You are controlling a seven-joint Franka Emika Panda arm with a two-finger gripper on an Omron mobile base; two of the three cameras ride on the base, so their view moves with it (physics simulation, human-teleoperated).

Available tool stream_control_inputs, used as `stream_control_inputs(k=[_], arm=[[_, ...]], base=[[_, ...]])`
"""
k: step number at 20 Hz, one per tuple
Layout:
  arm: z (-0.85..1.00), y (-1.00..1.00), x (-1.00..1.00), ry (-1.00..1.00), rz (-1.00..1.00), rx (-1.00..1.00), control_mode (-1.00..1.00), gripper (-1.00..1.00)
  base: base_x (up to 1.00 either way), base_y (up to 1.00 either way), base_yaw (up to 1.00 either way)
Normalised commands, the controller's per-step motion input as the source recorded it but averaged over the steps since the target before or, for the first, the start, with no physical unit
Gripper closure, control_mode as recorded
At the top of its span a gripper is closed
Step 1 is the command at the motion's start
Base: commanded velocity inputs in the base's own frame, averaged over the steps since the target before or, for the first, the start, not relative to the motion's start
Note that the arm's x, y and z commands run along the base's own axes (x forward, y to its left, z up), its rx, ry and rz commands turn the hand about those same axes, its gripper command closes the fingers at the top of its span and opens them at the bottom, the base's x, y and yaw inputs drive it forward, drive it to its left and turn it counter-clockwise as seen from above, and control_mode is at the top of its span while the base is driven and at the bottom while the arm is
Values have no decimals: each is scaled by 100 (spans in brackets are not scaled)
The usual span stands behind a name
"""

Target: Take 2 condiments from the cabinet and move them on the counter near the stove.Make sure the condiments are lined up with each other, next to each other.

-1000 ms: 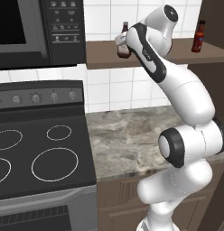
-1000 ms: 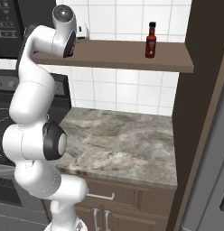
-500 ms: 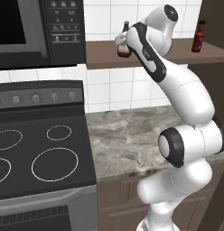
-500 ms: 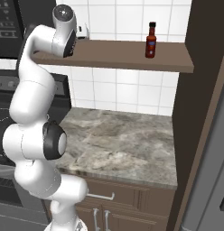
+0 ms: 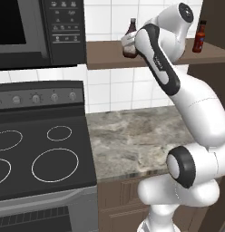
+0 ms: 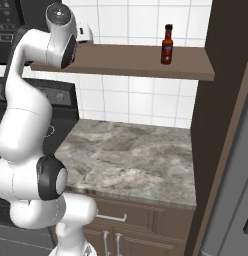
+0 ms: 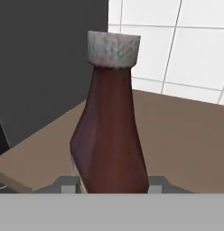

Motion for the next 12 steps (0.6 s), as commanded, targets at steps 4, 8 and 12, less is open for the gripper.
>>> stream_control_inputs(k=[4,8,12], arm=[[-3,0,-100,-13,0,0,-100,100],[-16,0,-100,-1,0,0,-100,100],[-25,0,-100,-2,1,0,-100,100]], base=[[0,0,0],[0,0,0],[0,0,0]])
